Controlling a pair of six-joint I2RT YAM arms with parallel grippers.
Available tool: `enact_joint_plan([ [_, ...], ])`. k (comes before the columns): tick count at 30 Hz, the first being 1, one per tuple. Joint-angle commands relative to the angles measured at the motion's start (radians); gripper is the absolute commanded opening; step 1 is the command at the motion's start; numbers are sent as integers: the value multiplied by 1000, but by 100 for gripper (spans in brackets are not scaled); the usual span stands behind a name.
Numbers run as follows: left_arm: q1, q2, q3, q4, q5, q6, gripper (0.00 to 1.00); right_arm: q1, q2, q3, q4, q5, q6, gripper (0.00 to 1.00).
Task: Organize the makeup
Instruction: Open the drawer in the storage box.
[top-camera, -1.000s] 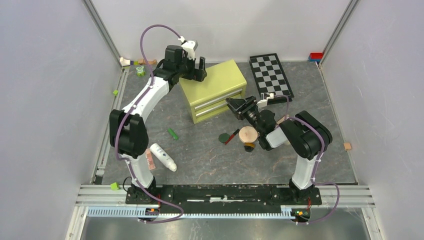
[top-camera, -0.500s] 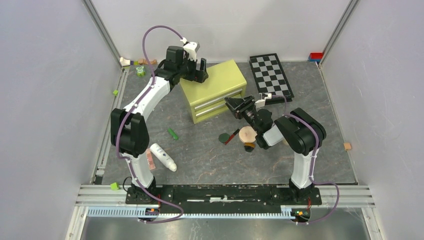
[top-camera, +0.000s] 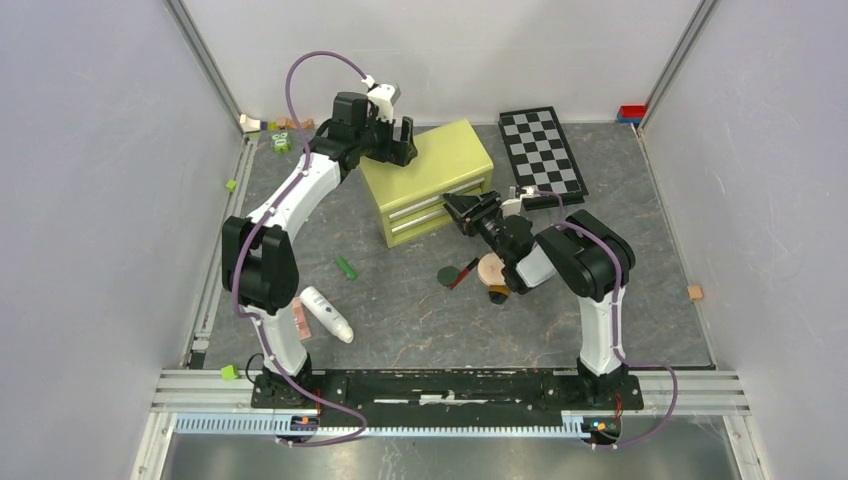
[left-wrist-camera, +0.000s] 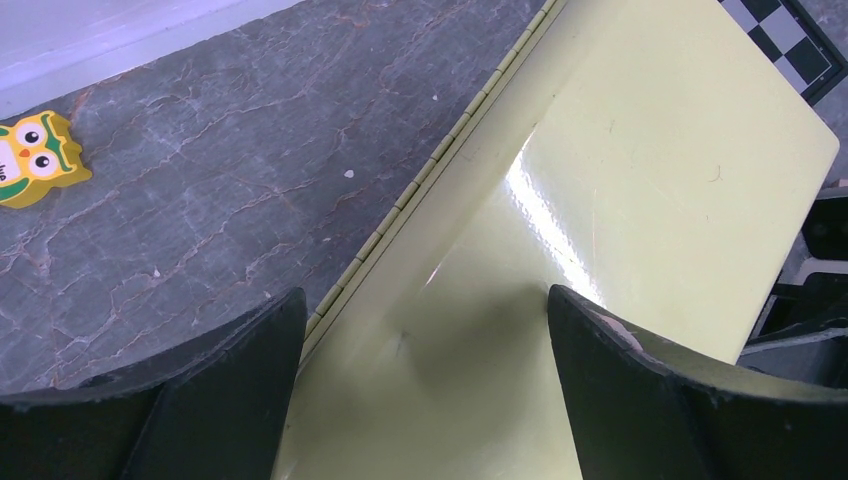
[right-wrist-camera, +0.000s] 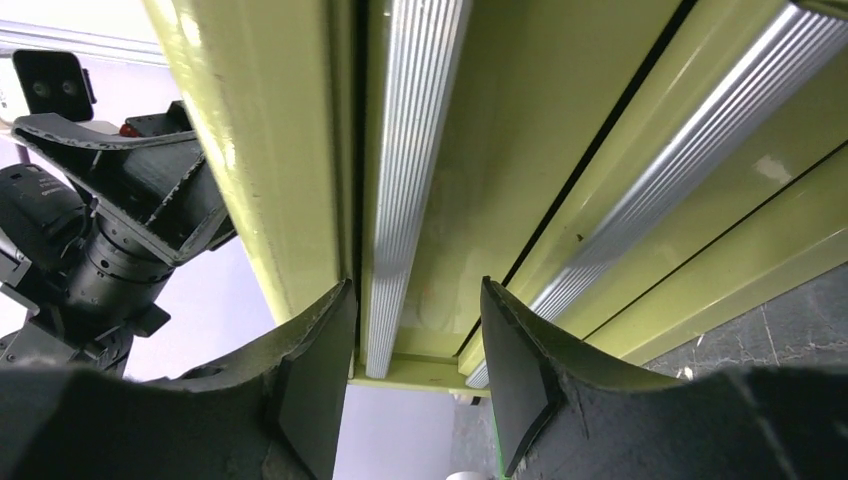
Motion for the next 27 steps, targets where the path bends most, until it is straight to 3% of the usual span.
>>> enact_joint_plan([
  [1, -1, 32, 19, -58, -2, 77, 95, 9, 26, 55, 16, 25, 13, 55],
  [13, -28, 44, 26, -79, -9, 112, 95, 16, 57, 88, 64, 30, 38, 47],
  [22, -37, 67, 41, -93, -34, 119, 95, 17, 56, 29, 150, 98, 76, 20],
  [27, -36, 94, 74, -124, -35, 110, 95, 17, 35, -30, 173, 108, 76, 11],
])
